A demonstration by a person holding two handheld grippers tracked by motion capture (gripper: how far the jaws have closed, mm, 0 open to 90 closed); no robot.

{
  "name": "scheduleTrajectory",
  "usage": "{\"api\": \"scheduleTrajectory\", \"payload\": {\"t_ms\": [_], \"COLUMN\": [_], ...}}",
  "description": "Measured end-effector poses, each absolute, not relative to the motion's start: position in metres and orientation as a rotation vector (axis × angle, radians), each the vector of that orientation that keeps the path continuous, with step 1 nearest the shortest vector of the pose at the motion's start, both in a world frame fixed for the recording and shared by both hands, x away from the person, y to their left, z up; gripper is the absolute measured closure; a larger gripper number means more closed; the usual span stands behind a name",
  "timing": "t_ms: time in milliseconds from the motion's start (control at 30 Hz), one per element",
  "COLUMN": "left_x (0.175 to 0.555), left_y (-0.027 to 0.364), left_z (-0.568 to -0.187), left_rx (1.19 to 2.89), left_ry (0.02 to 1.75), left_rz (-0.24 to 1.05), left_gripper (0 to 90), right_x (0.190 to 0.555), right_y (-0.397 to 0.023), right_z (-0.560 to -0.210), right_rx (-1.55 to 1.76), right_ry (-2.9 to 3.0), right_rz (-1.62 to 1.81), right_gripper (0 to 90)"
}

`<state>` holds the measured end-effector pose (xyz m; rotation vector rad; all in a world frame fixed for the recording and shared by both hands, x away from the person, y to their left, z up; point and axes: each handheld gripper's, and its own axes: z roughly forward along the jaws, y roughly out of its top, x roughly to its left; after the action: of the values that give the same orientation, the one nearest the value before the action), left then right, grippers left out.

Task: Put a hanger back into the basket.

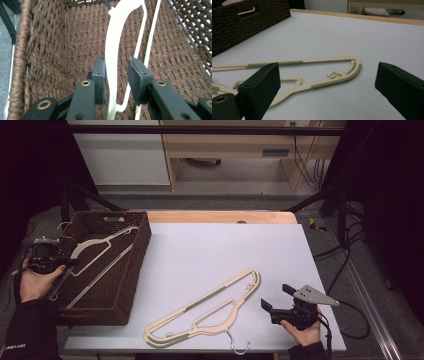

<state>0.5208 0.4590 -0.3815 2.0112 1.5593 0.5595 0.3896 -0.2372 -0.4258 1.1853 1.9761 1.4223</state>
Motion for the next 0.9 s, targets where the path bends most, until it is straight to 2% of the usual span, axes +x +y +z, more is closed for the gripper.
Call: {"api": "scheduleTrajectory", "payload": {"t_ms": [133,300,400,900], "left_x": [0.5233,0.5231,0.5234,0.5155], "left_y": [0.4588,0.4591,0.4603,0.4569], "left_z": [-0.3856,-0.3869,-0.3893,-0.3855], "left_rx": [2.026,2.013,2.009,2.000], "left_ry": [1.596,1.605,1.628,1.626], "left_rz": [0.549,0.549,0.537,0.558], "left_gripper": [55.4,51.8,45.5,39.0], "right_x": [0.3897,0.3894,0.3894,0.3887], "right_y": [-0.2365,-0.2369,-0.2368,-0.2375], "right_z": [-0.4260,-0.4257,-0.4257,-0.4251], "right_rx": [1.183,1.183,1.182,1.179], "right_ry": [1.979,1.977,1.975,1.974], "right_rz": [1.419,1.422,1.422,1.427], "right_gripper": [6.6,6.5,6.5,6.3]}}
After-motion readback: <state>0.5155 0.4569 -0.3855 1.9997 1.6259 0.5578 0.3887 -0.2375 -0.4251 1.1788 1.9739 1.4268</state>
